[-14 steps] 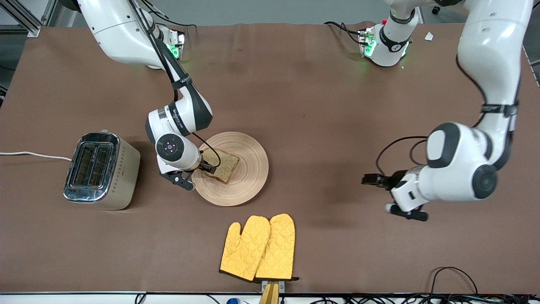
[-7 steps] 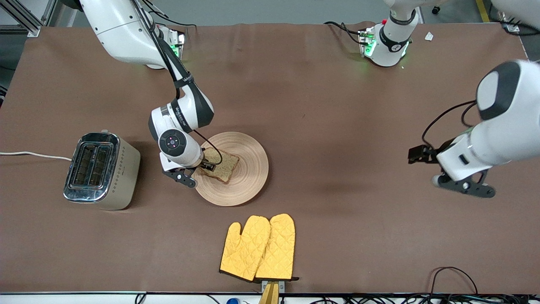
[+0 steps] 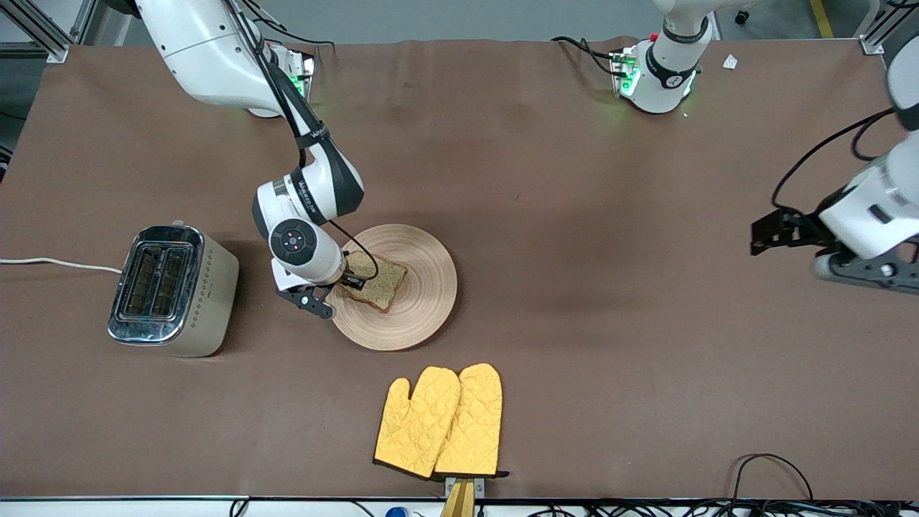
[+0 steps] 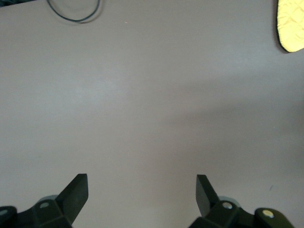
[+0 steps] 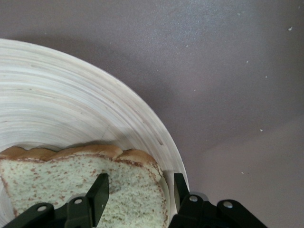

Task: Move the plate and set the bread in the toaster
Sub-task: 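Grasp the bread with the right gripper while the left gripper withdraws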

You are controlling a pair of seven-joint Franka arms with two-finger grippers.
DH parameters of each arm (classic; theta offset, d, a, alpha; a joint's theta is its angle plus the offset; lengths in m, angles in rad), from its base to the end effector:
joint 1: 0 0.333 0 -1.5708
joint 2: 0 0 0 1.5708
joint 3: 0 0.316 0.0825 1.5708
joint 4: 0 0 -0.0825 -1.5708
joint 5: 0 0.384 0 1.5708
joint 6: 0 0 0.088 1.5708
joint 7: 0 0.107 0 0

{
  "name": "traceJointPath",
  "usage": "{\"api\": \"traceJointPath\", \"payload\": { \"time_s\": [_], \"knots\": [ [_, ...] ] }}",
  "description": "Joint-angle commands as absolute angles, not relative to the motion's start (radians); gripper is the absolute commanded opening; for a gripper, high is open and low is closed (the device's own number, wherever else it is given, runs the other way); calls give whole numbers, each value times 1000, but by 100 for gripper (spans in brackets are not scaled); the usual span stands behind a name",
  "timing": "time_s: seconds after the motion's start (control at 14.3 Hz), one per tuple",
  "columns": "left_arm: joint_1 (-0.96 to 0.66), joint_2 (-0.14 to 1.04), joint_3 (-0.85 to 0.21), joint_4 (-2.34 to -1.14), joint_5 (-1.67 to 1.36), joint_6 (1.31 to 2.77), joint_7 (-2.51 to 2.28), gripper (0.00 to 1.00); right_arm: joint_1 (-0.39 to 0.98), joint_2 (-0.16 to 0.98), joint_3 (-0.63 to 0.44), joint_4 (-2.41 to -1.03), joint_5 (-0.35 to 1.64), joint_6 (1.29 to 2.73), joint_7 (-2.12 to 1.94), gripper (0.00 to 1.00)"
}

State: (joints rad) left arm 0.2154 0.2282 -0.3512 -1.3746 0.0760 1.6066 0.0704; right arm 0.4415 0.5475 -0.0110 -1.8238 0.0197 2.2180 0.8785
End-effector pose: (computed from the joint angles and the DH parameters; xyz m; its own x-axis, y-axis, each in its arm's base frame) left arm 0.6218 -0.0512 0.5930 0.9801 -0.1978 0.0174 -0.1979 -0.9802 0.0007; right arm 0.5741 0.2648 0.2225 0.8886 -0.4467 -0.1036 -0.4358 -0.8930 0.1124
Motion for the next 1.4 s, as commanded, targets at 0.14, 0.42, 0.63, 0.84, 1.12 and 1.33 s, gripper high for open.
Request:
{"api": "traceJointPath", "payload": {
  "time_s": [0.14, 0.42, 0.63, 0.84, 1.12, 1.33],
  "knots": [
    [236, 158, -351, -1404, 89, 1566, 109, 100, 403, 470, 0, -1902, 77, 2226, 786, 60],
    [178, 140, -278, -1411, 84, 1546, 115, 100, 397, 466, 0, -1913, 124, 2238, 758, 54],
    [63, 115, -149, -1419, 72, 1546, 104, 100, 405, 463, 2, -1940, 127, 2281, 756, 53],
    [-53, 78, -30, -1439, 66, 1555, 95, 100, 403, 463, 18, -1960, 127, 2315, 756, 51],
    [-118, 54, 35, -1474, 64, 1557, 95, 100, 402, 462, 20, -1960, 127, 2315, 741, 31],
    [-104, 71, 32, -1467, 66, 1557, 100, 100, 399, 462, 20, -1959, 129, 2315, 732, 0]
  ]
}}
